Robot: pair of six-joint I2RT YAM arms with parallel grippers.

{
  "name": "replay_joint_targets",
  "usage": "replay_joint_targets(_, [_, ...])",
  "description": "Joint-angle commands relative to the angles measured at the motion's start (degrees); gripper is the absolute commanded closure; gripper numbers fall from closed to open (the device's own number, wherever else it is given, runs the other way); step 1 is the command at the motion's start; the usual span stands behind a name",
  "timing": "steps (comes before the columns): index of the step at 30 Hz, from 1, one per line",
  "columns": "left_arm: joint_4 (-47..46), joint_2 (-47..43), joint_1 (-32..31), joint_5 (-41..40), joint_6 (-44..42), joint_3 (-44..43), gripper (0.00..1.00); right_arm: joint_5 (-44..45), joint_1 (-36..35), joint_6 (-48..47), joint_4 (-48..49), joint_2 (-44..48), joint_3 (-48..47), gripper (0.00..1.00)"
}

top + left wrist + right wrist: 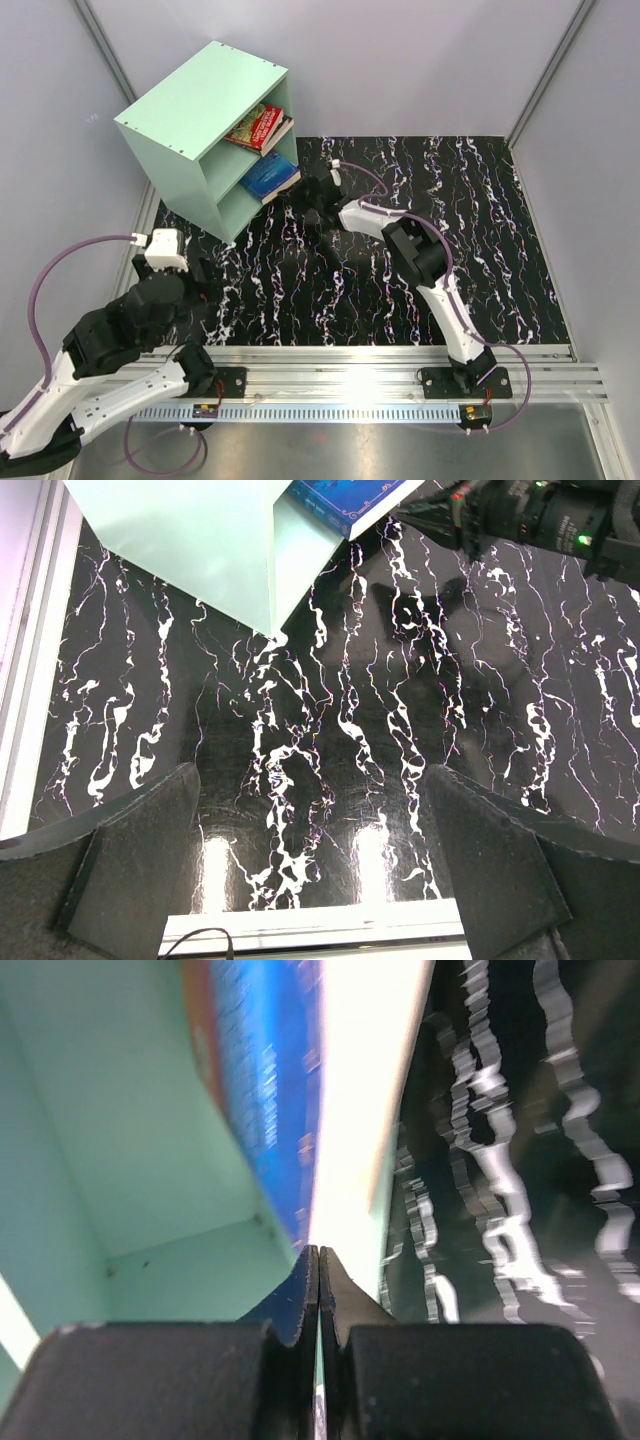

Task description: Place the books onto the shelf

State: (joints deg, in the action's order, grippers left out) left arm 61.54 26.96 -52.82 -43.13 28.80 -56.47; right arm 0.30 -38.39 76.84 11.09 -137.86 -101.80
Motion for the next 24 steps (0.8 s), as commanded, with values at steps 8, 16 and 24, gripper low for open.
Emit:
replay_joint_targets(8, [-3.2, -1.2, 0.2, -0.4, -1.4, 0.7, 0.01, -4.6, -3.2, 2.0, 0.8, -5.7, -9.0, 1.00])
replay_joint_targets(16, [-3.4, -1.6, 0.2, -0.2, -1.6, 0.8, 0.01, -6.1, -4.8, 2.3, -0.5, -8.3, -13.0, 1.00])
replay_joint_targets(24, [-3.4, -2.0, 0.2, -0.2, -1.6, 0.8, 0.01, -6.8, -5.1, 2.3, 0.3, -8.4, -13.4, 1.00])
